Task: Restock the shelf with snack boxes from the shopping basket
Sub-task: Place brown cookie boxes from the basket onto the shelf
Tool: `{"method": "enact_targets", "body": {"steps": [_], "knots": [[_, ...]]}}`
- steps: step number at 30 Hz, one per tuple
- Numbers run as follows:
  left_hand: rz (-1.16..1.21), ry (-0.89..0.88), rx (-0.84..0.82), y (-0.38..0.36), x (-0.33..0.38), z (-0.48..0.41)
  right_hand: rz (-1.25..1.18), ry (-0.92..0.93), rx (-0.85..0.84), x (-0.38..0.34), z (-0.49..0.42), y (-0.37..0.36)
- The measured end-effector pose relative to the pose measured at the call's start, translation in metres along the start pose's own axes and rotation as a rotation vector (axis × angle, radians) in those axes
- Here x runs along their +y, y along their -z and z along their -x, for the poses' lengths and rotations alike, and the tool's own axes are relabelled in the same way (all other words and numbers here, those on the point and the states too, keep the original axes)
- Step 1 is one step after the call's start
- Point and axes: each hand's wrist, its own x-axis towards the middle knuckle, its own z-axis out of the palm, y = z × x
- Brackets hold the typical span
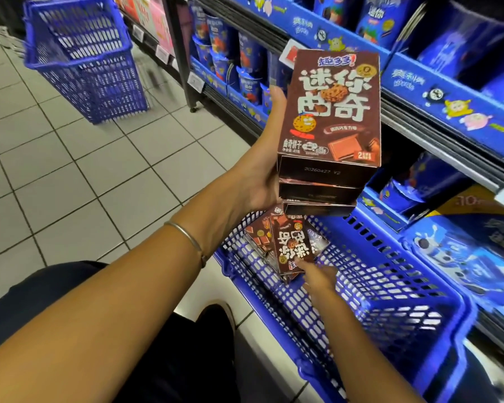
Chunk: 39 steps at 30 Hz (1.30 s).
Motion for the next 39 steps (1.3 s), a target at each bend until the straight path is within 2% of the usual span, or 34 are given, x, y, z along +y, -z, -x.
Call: {"method": "enact_targets", "body": {"steps": [4,7,14,21,24,28,34,39], "knots": [[-0.024,0.005,0.010,-0.004,-0.001,-0.002,-0.021,-0.039,-0.241,-0.007,0.019,0.027],[-0.037,0.010,0.023,-0.004,-0.001,-0.006,-0.176,0.007,-0.360,-0.025,0.040,0.051],[-0.003,0.003,0.056,0.004,0.001,-0.012,-0.492,0.470,-0.335,-0.094,0.109,0.119],[0.002,-0.010,0.094,0.012,0.001,-0.015,-0.767,0.612,-0.394,-0.148,0.172,0.142],[-0.044,0.001,0.120,0.011,-0.001,-0.015,-0.764,0.658,-0.466,-0.168,0.193,0.140],[-0.113,0.022,0.156,0.007,-0.004,-0.012,-0.609,0.759,-0.549,-0.191,0.214,0.127],[-0.214,0.050,0.177,0.000,-0.006,-0.012,-0.389,0.761,-0.397,-0.202,0.218,0.109],[-0.259,0.023,0.176,-0.005,-0.006,-0.012,-0.508,0.703,-0.475,-0.199,0.218,0.106]]}}
